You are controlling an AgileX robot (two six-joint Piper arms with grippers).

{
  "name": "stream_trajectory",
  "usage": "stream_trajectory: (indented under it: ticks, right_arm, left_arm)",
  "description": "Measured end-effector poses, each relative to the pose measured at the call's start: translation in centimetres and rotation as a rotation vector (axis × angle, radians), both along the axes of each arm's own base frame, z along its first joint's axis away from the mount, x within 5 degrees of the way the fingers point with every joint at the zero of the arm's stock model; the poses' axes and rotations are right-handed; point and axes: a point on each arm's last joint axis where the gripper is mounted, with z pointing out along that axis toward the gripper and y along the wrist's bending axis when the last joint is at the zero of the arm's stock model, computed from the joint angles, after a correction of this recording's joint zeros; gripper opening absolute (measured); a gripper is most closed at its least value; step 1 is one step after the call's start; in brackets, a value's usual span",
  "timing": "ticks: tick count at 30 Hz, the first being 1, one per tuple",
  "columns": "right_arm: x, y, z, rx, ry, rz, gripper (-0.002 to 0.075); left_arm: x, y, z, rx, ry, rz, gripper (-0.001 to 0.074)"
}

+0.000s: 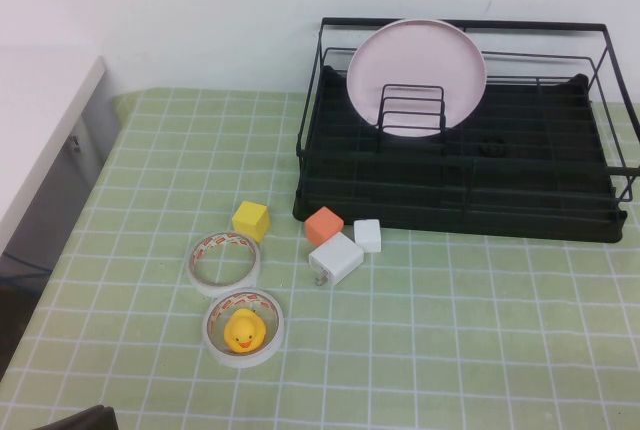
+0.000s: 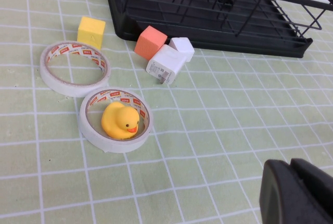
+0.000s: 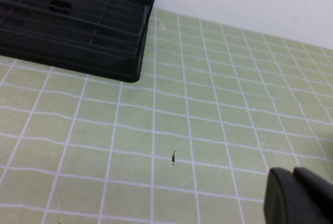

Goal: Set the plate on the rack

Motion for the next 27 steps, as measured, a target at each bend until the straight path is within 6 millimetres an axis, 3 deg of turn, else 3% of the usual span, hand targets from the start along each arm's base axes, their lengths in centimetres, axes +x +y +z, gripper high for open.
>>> stream_trajectory:
  ticks: [10,16,22,27]
  right_arm:
    - [0.0,0.0,0.0,0.0,0.001,0.0,0.0009]
    - [0.0,0.0,0.0,0.0,0.001,0.0,0.0009]
    - [0.0,0.0,0.0,0.0,0.002,0.0,0.0009]
    - [0.0,0.0,0.0,0.0,0.002,0.0,0.0009]
  left_arm:
    - [0.0,0.1,0.0,0.011,-0.002,0.003,-0.0001]
    - [-0.3,1.5,-0.7,0.16,-0.057,0.14,-0.0001]
    - [-0.8,3.7,-3.8,0.046,-0.038,0.477,-0.0001]
    - [-1.0,4.3,-6.0,0.002,-0.154,0.575,-0.0001]
